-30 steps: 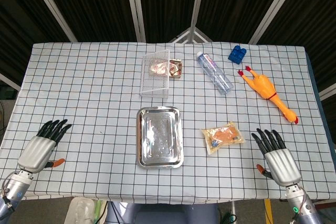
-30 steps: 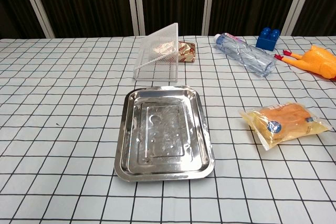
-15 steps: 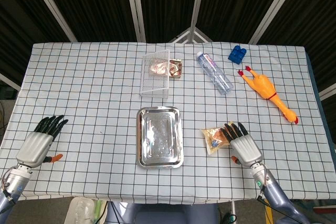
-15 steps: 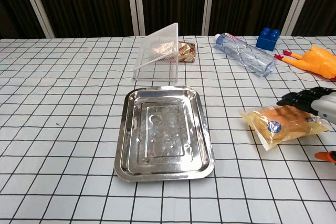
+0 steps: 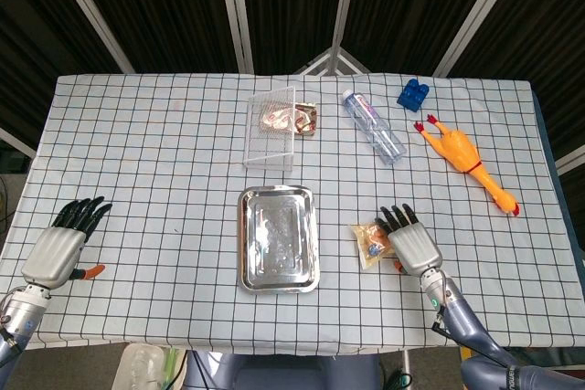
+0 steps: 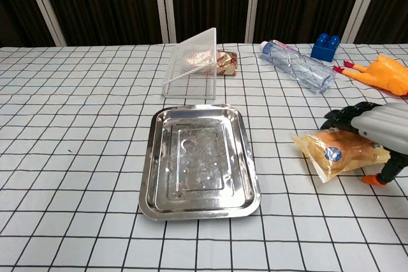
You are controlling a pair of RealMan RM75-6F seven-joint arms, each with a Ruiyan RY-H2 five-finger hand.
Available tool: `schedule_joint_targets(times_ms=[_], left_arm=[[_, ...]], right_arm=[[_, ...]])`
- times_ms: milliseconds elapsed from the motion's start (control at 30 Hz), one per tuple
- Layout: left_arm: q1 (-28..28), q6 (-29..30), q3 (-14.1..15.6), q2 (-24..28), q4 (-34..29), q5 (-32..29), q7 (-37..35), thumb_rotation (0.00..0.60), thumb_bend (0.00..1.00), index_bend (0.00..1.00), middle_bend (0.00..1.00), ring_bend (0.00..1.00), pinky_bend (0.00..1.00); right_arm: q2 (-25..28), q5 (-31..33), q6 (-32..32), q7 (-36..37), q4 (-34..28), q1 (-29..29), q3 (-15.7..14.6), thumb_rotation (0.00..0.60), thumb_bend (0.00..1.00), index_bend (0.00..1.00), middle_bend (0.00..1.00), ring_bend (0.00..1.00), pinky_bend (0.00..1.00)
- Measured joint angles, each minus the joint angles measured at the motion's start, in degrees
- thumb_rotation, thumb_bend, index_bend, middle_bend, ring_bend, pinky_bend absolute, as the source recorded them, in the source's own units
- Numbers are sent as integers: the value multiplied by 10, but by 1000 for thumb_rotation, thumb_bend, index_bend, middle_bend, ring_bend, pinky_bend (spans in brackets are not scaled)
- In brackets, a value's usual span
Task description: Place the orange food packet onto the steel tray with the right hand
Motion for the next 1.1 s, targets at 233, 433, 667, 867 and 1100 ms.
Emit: schedule_joint_targets(times_ms=[233,433,667,867,1100], left_arm=[[1,3,1,5,-2,2,-7,600,65,0,0,18,29],[1,3,2,6,-4,3,-7,600,64,0,0,18,29],[-3,-8,3,4,-6,2,0,600,65,0,0,18,29],[-6,-14,4,8,-8,-1,-5,600,65,0,0,18,30],[-8,-15,4,14,-8,2,-22,600,65,0,0,18,29]], right_arm=[[-21,12,10,-29,7,14,-2,600,312,616,449,318,445],[-23,7,33,-39,-1,18,-3,600,312,616,449,318,445],[-15,10,51,-93,-68,30,4,600,312,616,449,319,445],[-31,41,53,-184,-125,65,25,600,312,616,449,319,445],[-129,171,58,-339,-127,148,62,600,311,615,449,323,445]])
